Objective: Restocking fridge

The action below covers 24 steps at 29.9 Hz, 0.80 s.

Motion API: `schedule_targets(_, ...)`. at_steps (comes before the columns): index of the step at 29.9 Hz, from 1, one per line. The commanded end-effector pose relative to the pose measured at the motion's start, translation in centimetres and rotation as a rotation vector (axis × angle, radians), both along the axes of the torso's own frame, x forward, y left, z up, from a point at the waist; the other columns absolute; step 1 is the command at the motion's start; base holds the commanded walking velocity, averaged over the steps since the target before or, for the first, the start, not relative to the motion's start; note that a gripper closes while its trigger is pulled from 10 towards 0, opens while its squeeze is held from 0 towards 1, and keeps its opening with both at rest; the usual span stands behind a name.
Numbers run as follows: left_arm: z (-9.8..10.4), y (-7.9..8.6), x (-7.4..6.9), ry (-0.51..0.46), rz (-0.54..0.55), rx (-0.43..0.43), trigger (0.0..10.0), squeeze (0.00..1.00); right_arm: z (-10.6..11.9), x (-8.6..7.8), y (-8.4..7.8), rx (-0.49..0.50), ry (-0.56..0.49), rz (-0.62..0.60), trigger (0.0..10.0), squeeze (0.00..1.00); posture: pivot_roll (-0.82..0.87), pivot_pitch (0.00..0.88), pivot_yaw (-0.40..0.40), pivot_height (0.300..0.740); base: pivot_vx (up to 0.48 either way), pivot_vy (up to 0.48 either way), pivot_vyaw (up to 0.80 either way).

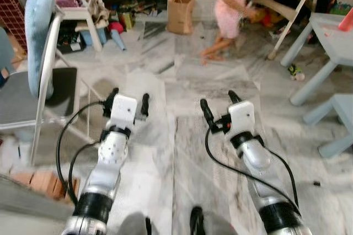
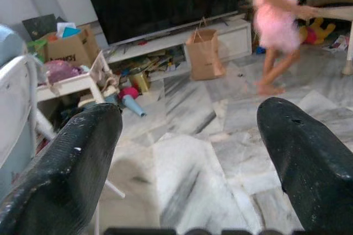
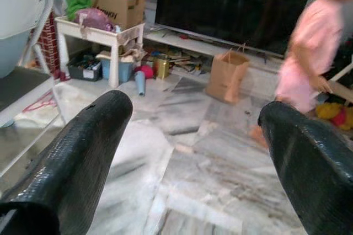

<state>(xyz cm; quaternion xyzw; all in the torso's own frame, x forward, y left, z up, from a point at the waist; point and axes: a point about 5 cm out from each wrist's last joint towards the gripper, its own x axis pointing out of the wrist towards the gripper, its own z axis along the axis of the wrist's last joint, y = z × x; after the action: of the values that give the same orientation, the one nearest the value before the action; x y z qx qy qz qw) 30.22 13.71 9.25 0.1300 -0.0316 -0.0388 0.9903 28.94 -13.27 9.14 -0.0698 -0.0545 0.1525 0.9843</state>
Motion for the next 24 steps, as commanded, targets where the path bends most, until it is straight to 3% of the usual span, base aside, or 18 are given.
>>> schedule_targets(1, 0.04, -0.11, -0.18, 0.016, -0.008, 0.013, 10.0, 0.00, 0.08, 0.20, 0.02, -0.005, -0.004, -0.001, 10.0, 0.00, 0.10, 0.055, 0.008, 0.740, -0.244, 0.000, 0.00)
schedule_targets(13, 0.25, -0.49, -0.35, 0.027, -0.023, 0.017, 10.0, 0.00, 0.13, 0.17, -0.19, -0.006, -0.016, -0.002, 10.0, 0.00, 0.10, 0.053, 0.015, 0.740, -0.062, 0.000, 0.00)
schedule_targets(24, -0.06, 0.41, -0.59, 0.048, 0.019, -0.014, 10.0, 0.00, 0.07, 0.14, 0.04, 0.004, -0.013, 0.026, 10.0, 0.00, 0.10, 0.049, 0.009, 0.740, 0.000, 0.000, 0.79)
